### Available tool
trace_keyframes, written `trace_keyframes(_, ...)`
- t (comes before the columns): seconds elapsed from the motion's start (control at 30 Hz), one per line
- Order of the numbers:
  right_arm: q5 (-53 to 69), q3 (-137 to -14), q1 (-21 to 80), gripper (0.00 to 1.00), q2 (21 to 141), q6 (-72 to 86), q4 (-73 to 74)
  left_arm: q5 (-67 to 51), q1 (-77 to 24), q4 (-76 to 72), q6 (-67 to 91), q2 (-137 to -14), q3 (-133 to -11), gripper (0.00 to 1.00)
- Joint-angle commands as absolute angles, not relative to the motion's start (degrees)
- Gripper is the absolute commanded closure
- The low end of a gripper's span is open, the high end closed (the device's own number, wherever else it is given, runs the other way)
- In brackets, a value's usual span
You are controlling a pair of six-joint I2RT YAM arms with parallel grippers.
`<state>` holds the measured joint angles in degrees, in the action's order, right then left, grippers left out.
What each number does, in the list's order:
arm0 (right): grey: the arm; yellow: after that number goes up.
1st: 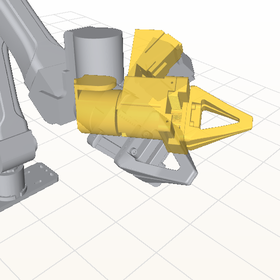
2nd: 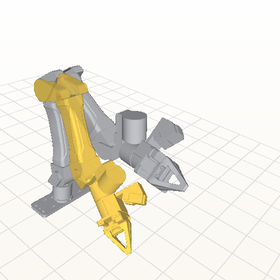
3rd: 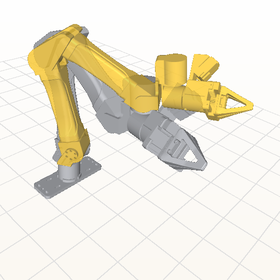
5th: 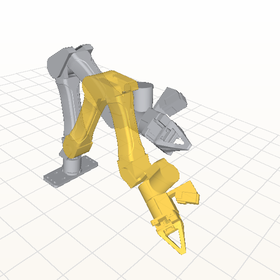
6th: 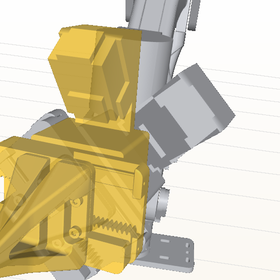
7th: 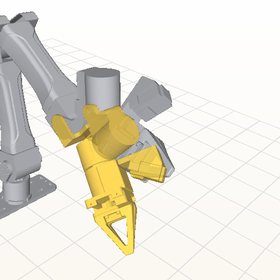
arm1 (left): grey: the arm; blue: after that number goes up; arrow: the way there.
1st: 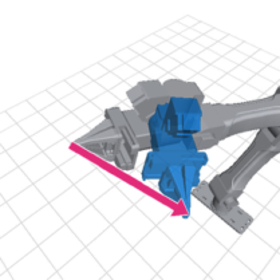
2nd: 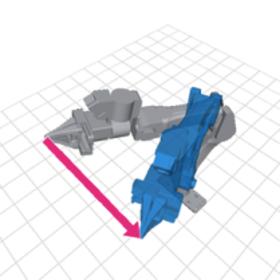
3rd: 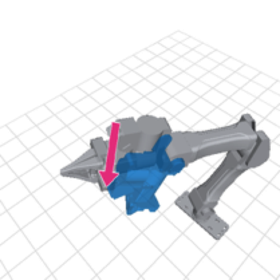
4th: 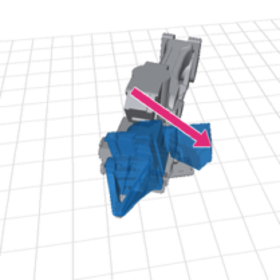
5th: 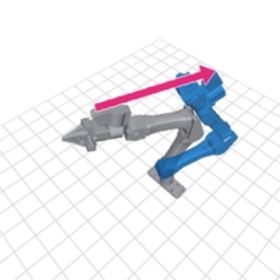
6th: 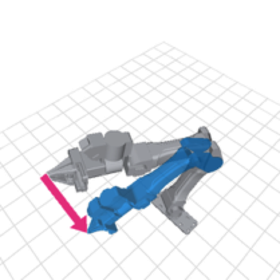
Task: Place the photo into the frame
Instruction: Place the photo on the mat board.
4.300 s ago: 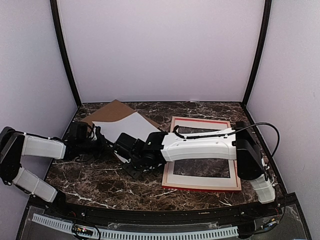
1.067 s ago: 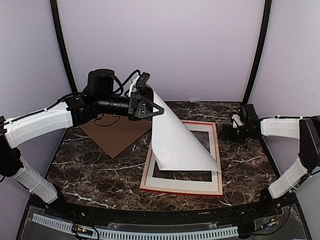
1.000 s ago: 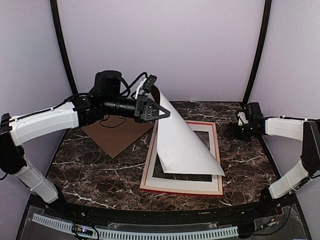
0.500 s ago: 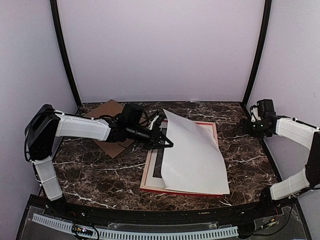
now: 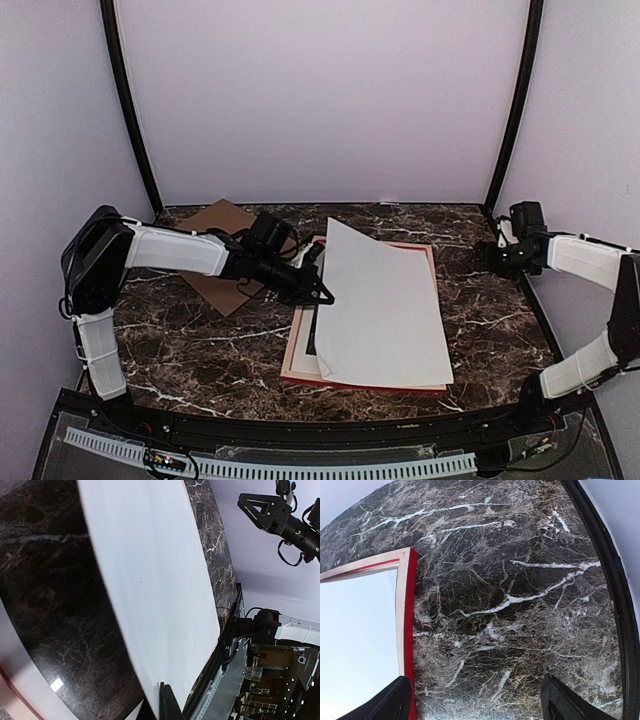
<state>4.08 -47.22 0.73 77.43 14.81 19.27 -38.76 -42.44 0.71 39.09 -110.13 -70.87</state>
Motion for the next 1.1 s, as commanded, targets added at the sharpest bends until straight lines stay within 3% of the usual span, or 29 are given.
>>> trace_keyframes(0.0, 5.8, -46.8, 0.8, 0.09, 78.1, 14.7, 17.1, -35.0, -42.5, 7.0, 34.8, -108.9, -73.7, 1.00)
trace_keyframes(1.07, 7.2, -45.4, 1.9, 0.06, 79.1, 14.2, 16.4, -35.1, -40.0, 23.8, 21.5, -118.6, -89.2, 1.00)
